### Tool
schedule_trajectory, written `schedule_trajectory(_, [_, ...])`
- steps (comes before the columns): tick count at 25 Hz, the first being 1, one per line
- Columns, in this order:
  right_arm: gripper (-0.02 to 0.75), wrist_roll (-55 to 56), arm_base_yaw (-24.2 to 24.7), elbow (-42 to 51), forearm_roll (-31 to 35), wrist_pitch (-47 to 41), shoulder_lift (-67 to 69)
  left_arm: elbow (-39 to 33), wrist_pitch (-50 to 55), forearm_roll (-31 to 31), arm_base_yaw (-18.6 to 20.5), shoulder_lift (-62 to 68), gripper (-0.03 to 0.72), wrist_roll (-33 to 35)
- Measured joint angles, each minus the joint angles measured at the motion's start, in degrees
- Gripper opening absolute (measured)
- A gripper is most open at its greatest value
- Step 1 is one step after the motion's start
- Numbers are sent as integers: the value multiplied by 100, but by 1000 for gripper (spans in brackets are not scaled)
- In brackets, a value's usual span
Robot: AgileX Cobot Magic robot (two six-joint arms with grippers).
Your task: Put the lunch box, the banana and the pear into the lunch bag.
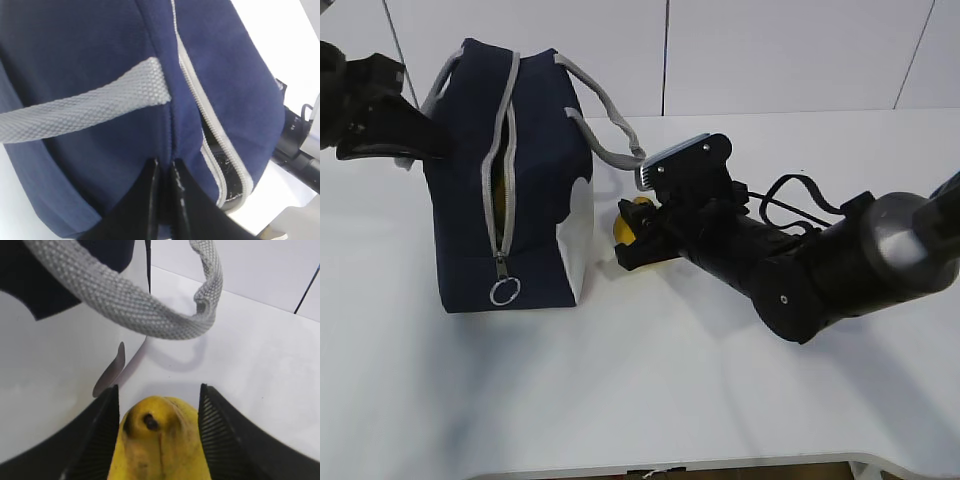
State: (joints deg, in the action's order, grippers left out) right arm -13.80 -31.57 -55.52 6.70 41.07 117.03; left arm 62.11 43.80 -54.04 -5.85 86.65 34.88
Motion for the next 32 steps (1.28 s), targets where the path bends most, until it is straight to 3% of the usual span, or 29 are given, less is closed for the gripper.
schedule_trajectory(13, [423, 0, 0, 0, 2, -162, 0, 0, 0, 0, 0, 0, -9, 0])
schedule_trajectory(20, [316, 0, 0, 0, 12, -162, 0, 0, 0, 0, 0, 0, -9, 0])
schedule_trajectory(32, [302, -12, 0, 0, 12, -162, 0, 0, 10, 0, 0, 0, -9, 0])
